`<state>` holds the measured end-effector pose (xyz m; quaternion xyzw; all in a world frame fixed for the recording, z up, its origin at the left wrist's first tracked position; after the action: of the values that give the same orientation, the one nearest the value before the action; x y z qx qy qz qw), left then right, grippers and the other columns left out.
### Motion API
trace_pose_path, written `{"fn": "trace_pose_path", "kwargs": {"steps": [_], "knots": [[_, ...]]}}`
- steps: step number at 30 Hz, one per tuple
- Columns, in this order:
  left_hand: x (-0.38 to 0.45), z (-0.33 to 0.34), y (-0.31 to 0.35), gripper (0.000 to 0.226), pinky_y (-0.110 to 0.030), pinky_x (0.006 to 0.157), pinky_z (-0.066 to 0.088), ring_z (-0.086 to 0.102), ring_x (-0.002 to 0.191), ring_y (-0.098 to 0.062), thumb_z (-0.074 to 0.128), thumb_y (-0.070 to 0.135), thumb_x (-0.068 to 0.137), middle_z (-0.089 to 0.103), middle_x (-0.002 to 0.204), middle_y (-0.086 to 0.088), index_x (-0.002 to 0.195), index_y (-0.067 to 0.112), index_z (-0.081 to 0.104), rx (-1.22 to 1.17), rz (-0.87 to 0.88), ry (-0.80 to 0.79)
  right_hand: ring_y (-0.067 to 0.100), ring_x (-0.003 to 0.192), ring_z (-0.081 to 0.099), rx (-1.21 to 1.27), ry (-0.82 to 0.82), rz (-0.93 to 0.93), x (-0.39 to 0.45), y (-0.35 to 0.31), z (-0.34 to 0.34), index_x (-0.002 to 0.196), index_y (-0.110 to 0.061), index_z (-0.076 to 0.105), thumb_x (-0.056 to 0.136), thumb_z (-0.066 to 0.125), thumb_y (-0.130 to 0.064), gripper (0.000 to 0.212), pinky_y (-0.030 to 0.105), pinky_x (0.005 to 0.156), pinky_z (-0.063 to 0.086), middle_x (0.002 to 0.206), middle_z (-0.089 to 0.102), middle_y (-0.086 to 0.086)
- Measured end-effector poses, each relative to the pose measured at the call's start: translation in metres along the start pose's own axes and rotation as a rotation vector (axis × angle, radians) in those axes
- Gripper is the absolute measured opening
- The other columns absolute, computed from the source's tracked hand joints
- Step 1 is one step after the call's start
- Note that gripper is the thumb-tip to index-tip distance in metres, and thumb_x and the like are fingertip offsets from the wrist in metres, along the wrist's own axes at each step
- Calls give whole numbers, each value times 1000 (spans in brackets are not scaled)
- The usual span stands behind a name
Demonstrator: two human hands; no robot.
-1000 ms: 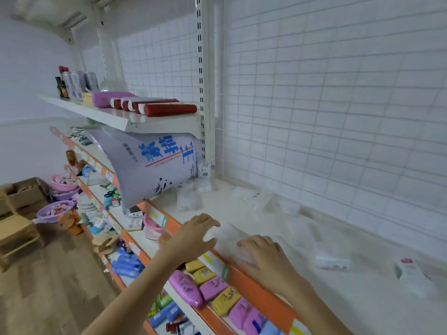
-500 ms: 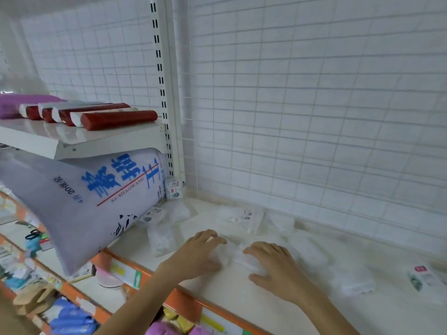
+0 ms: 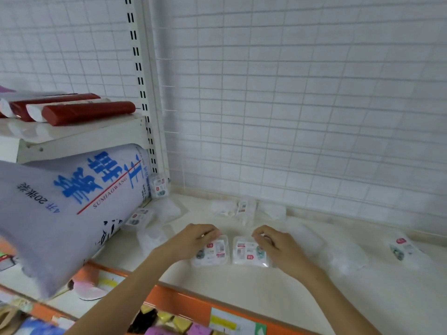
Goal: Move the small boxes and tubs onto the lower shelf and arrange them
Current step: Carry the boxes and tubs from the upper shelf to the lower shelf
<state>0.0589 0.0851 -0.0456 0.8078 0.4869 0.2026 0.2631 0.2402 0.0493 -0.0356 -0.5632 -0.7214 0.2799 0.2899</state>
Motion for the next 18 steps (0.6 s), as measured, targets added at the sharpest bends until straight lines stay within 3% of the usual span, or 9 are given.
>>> {"fn": "trace_pose_path", "kwargs": {"steps": [3, 7, 10, 12, 14, 18], "knots": [[-2, 4, -10, 29, -10, 66, 39, 56, 74, 1, 36, 33, 99, 65, 91, 2, 95, 21, 62, -127, -64, 12, 4, 82, 59, -137, 30, -28, 1, -1, 2, 89, -39, 54, 96, 41, -37, 15, 28, 71, 51, 88, 59, -11], [-13, 0, -18, 36, -6, 74, 40, 58, 98, -1, 29, 45, 97, 64, 108, 8, 102, 31, 62, -322, -144, 26, 3, 94, 52, -251, 15, -101, -4, -9, 7, 110, -27, 59, 98, 38, -31, 24, 20, 86, 42, 102, 49, -15], [-20, -1, -23, 33, -1, 70, 40, 54, 102, 2, 32, 43, 97, 59, 113, 12, 111, 29, 58, -371, -158, -9, 7, 103, 47, -311, -19, -89, -7, -9, 11, 118, -21, 57, 99, 35, -27, 30, 15, 88, 34, 107, 45, -12], [-26, -3, -23, 31, 0, 72, 38, 51, 105, -1, 47, 41, 94, 53, 116, 11, 121, 26, 52, -258, -135, -51, 9, 107, 46, -341, -30, -75, -10, -8, 11, 122, -23, 55, 99, 35, -28, 31, 16, 88, 33, 110, 44, -13], [-28, 1, -21, 59, -6, 81, 35, 46, 110, -6, 61, 44, 84, 45, 118, 10, 135, 21, 40, -18, -69, -104, 7, 110, 46, -364, -54, -67, -15, -12, 11, 128, -28, 49, 95, 42, -34, 34, 18, 90, 33, 115, 42, -15], [-30, 6, -15, 74, -18, 91, 32, 37, 108, -6, 65, 46, 79, 38, 114, 9, 139, 17, 32, 169, 20, -81, 6, 112, 44, -501, -189, -48, -25, -21, 21, 136, -44, 30, 80, 54, -58, 63, 23, 90, 39, 123, 36, -15]]}}
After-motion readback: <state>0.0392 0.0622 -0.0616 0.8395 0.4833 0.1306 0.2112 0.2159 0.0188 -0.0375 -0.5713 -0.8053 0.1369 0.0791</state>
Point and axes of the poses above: each hand's wrist, its own x-axis towards the middle knuckle, its own z-axis out of the palm, y = z × x, the point moved 10 cm from there along x, towards the middle knuckle
